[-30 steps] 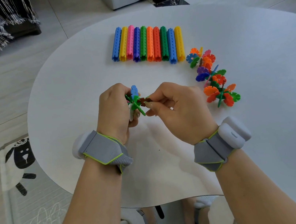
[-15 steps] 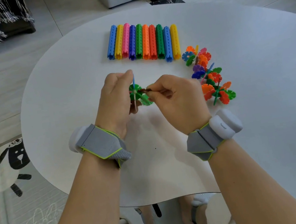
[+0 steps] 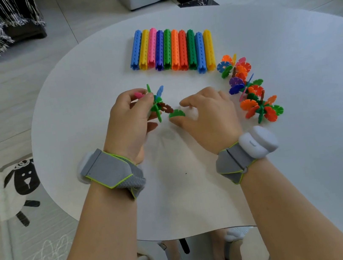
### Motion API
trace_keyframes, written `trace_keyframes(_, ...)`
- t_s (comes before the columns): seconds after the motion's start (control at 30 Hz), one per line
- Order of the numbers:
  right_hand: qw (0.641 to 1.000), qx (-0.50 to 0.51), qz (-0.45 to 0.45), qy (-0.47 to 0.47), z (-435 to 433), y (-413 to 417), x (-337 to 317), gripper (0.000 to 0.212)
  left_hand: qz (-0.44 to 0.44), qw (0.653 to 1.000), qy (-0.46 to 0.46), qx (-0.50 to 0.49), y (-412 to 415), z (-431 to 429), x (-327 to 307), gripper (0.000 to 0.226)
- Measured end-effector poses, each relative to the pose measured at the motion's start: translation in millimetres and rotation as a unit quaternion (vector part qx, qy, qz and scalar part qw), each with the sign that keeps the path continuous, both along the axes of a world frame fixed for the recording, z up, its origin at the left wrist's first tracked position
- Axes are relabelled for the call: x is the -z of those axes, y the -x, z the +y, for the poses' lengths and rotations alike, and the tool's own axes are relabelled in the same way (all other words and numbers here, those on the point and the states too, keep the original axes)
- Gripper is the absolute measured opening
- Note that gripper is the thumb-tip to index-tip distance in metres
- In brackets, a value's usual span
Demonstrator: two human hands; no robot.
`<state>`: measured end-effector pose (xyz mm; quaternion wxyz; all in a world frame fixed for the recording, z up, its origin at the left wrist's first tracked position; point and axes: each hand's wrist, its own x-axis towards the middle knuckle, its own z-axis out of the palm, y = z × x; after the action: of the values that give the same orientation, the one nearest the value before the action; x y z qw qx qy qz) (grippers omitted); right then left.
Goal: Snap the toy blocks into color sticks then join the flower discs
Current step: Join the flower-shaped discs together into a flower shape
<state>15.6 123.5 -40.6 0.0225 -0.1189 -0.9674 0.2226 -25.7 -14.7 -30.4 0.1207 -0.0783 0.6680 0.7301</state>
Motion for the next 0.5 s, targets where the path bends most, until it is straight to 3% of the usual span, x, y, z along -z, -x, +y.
trace_keyframes(0.2,0.999,0.007,-0.002,0.034,-5,9,6,0.017,-0.004,1.0,-0.006,0.004,0,1,1,0.008)
trace_keyframes(0.27,0.996,0.005,0.025,0.09,-5,9,5,0.01,-0.006,1.0,-0.008,0.01,0,0,0,0.008)
trace_keyframes(0.4,0.957,0.01,0.087,0.278,-7,2,-2,0.016,-0.01,1.0,-0.013,0.023,-4,0,-5,0.011)
trace_keyframes(0.5,0.934,-0.01,0.106,0.34,-6,-4,-8,0.025,-0.01,0.999,-0.01,0.031,-5,1,-8,0.013)
